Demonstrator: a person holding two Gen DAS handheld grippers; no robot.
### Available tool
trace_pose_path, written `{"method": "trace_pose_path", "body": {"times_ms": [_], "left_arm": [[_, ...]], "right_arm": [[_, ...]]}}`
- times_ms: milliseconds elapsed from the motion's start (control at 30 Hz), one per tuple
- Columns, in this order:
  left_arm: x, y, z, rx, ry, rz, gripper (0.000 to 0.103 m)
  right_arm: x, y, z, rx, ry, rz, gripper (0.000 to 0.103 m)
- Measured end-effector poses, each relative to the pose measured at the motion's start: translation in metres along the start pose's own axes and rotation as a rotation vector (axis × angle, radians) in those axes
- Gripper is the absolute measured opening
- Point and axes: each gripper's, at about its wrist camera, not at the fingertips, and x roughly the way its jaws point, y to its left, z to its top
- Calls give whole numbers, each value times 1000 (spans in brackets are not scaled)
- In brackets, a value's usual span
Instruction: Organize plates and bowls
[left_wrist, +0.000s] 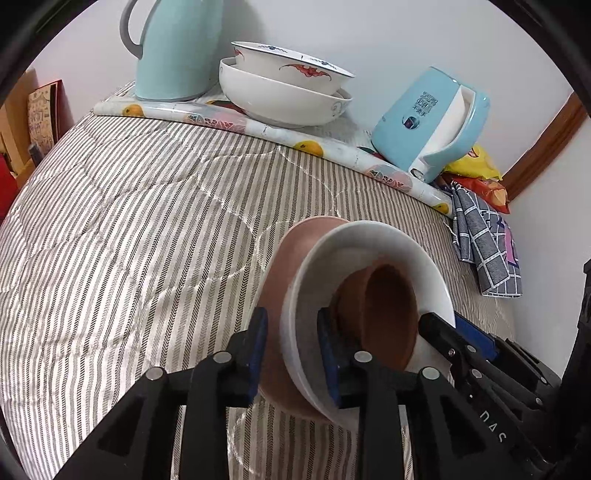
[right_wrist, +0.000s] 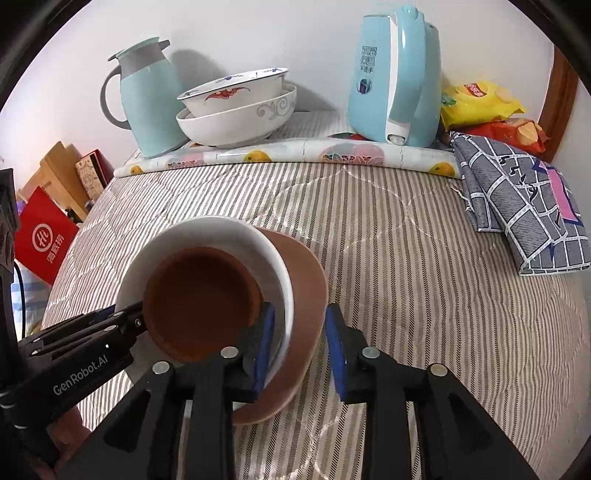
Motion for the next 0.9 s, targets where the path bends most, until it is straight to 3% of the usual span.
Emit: {"method": "trace_pose_path", "body": {"times_ms": [100,233,533,700,900], "left_arm": [[-7,-1,-2,-5,-7,9,32],[-21,-4,-6,5,-43,34,47],[-58,-20,-22,44,-118,46,55],[-83,-41,-37,102,-164,81,61],[-112,-67,-62,163,-194,92,68]], "right_arm": [[-7,-1,-3,-2,-3,6,33],[-21,-2,-8,-15,-21,4,38],[-58,-3,-25,-25,-61,-25,44],[-89,-8,-41,-36,-114,-100,52],[-125,-27,-63,28,-138,-79,53]]}}
